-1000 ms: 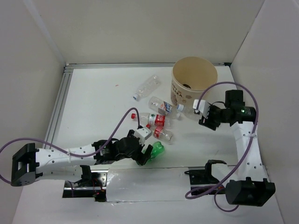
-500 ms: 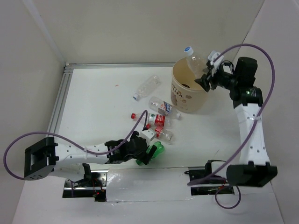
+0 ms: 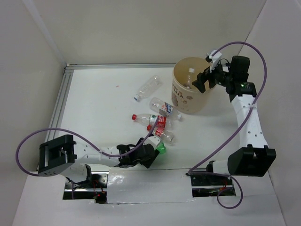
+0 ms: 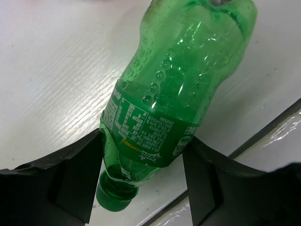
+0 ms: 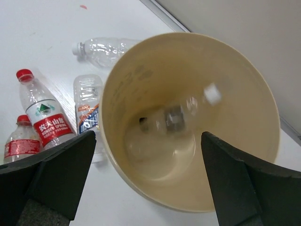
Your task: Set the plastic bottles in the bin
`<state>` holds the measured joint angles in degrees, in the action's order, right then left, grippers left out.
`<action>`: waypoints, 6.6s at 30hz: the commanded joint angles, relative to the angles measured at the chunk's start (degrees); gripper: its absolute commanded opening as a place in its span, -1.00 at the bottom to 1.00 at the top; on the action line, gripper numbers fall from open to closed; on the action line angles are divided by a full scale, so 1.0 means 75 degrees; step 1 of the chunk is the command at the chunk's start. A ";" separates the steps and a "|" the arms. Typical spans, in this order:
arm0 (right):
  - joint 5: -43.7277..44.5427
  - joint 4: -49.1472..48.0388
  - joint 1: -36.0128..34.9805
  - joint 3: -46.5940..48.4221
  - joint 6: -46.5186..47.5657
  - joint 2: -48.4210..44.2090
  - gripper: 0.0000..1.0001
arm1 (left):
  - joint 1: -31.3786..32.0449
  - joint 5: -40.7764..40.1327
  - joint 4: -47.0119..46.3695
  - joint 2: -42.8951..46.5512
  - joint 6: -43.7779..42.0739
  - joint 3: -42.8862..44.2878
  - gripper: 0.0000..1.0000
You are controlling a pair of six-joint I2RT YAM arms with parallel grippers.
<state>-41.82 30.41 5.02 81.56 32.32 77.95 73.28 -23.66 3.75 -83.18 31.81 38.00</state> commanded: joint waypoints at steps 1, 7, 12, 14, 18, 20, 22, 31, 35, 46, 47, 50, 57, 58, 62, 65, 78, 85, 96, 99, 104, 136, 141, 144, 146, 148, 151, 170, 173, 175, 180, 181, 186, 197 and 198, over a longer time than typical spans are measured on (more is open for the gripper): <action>-0.0224 -0.0446 -0.0048 -0.0046 -0.0394 -0.0760 0.99 | 0.0074 -0.0232 -0.0277 0.0156 0.0141 0.0161 -0.01; -0.0376 -0.0189 0.0104 -0.0455 -0.0851 -0.1614 0.99 | 0.0143 -0.0091 0.0167 0.0437 0.0211 0.0241 -0.97; 0.0395 0.0607 0.0186 -0.1391 -0.0712 -0.2225 0.64 | 0.0519 0.0237 0.0823 0.1725 -0.0559 0.1353 -1.00; 0.0897 0.0796 0.0292 -0.1744 -0.0711 -0.2610 -0.53 | 0.0519 0.0074 0.0824 0.2263 -0.0924 0.2126 -1.00; 0.1334 0.0714 0.0515 -0.2762 -0.0828 -0.3699 -0.95 | 0.0170 -0.0593 -0.0449 0.2046 -0.2350 0.3448 -1.00; 0.1334 0.0796 0.0515 -0.2847 -0.0910 -0.3818 -0.86 | -0.0215 -0.0700 -0.0952 0.1601 -0.2693 0.3931 -1.00; 0.1334 0.1065 0.0515 -0.2964 -0.0981 -0.4018 -0.51 | -0.0686 -0.0491 -0.1586 0.0865 -0.2929 0.4365 -1.00; 0.1241 0.1663 0.0515 -0.3737 -0.0478 -0.4675 -0.31 | -0.2784 0.0963 -0.2001 -0.3211 -0.2145 0.9495 -0.97; 0.1123 0.1652 0.0515 -0.3914 -0.0383 -0.4897 -0.26 | -0.3183 0.1045 -0.1707 -0.4470 -0.1315 1.1104 -0.82; -0.0552 0.2204 0.0515 -0.4522 0.1703 -0.4453 0.83 | -0.3477 0.1983 -0.1109 -0.5306 -0.0714 1.1717 0.99; -0.0634 0.1971 0.0515 -0.4604 0.1703 -0.4220 0.83 | -0.3477 0.2052 -0.1306 -0.5212 -0.0714 1.1634 0.99; -0.0868 0.2039 0.0515 -0.4605 0.2159 -0.3727 0.81 | -0.3477 0.2053 -0.1308 -0.4943 -0.0784 1.1633 0.99; -0.0355 0.1255 -0.1286 -0.4535 0.2114 -0.2684 0.74 | -0.3653 0.0756 -0.1052 -0.2531 -0.0632 0.8814 0.99; -0.0098 0.1045 -0.1719 -0.4604 0.1870 -0.2578 0.74 | -0.3757 0.0532 -0.0877 -0.1541 -0.0389 0.8240 0.99; 0.0420 0.0235 -0.3501 -0.4583 0.1400 -0.1841 0.74 | -0.4156 0.0272 -0.0266 0.1194 0.0491 0.3960 0.99; 0.0992 -0.0210 -0.4123 -0.4442 0.0978 -0.1137 0.74 | -0.4368 0.0272 0.0436 0.3135 0.1309 0.1764 0.99; 0.2916 -0.1571 -0.5590 -0.4371 -0.0453 0.1183 0.66 | -0.2716 -0.0618 0.3378 0.7293 0.5132 -0.1423 0.99; 0.2368 -0.0799 -0.5895 -0.4196 -0.0266 0.0999 -0.22 | -0.2376 -0.1088 0.3309 0.5540 0.6046 -0.0650 0.99; 0.2211 -0.0137 -0.4901 -0.1489 -0.0602 -0.1544 -0.44 | -0.3757 -0.0048 0.2912 0.3194 0.8213 0.0852 0.99; 0.3297 -0.1108 -0.4350 -0.1125 -0.1038 -0.1756 -0.44 | -0.4388 0.0586 0.2034 0.2947 0.8391 0.0736 0.99; 0.4336 -0.1944 -0.3088 -0.0773 -0.1332 -0.1103 -0.30 | -0.4848 0.1947 0.1130 0.1369 0.8825 0.1107 0.99; -0.0612 -0.0950 0.0560 -0.3817 -0.1789 -0.3842 -0.54 | -0.3923 0.1082 0.2151 -0.1311 0.5876 0.4366 -1.00; -0.0215 -0.0797 0.0831 -0.4276 -0.1789 -0.4101 0.03 | -0.3688 0.0811 0.0242 -0.0476 0.4046 0.4905 -1.00; -0.0002 -0.0588 0.0831 -0.4347 -0.1789 -0.4171 0.53 | -0.3688 0.0811 -0.0474 -0.1025 0.3365 0.6086 -1.00; -0.0071 -0.0330 0.0831 -0.4347 -0.1451 -0.4252 0.47 | -0.3758 0.0881 -0.0546 -0.1798 0.3118 0.7347 -1.00; -0.0387 0.0185 0.0831 -0.4347 -0.0844 -0.4323 -0.22 | -0.3829 0.1033 -0.0745 -0.2267 0.3025 0.8125 -1.00; -0.0668 0.0735 0.0831 -0.4418 -0.0059 -0.4417 -0.75 | -0.3829 0.1127 -0.0898 -0.3099 0.2861 0.9450 -1.00; 0.3097 -0.2713 -0.4030 -0.5367 0.0109 -0.1984 0.90 | -0.3829 -0.0194 0.0085 -0.3012 0.0611 1.0290 0.99; 0.4598 -0.4084 -0.4617 -0.5274 -0.0089 -0.1164 0.90 | -0.3980 -0.1167 -0.0194 -0.0921 0.0540 0.7562 0.99; 0.5140 -0.4475 -0.4886 -0.5017 -0.0160 -0.0658 0.93 | -0.4226 -0.1391 -0.0347 0.0070 0.0540 0.5622 0.99; 0.6324 -0.4783 -0.5122 -0.4255 -0.0160 0.0980 0.93 | -0.4859 -0.0949 0.0156 0.2450 0.0704 0.2719 0.99; 0.6396 -0.4666 -0.5122 -0.3871 -0.0160 0.1264 0.93 | -0.4929 -0.0854 0.0156 0.2999 0.0611 0.2378 0.99; 0.6468 -0.4361 -0.5122 -0.3036 -0.0090 0.2612 0.93 | -0.4930 -0.0304 0.0076 0.3836 -0.0080 0.0982 0.99; 0.1772 -0.0566 -0.4501 -0.1689 0.0893 0.2335 -0.51 | -0.6418 0.2110 -0.1281 0.2924 -0.2118 0.1168 0.99; 0.1443 -0.0308 -0.4408 -0.1548 0.0964 0.2147 -0.62 | -0.6511 0.2251 -0.1401 0.2818 -0.2225 0.1168 0.99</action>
<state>-17.47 17.15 -28.18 65.47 35.79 100.20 26.30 -13.47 1.04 -60.88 21.37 44.34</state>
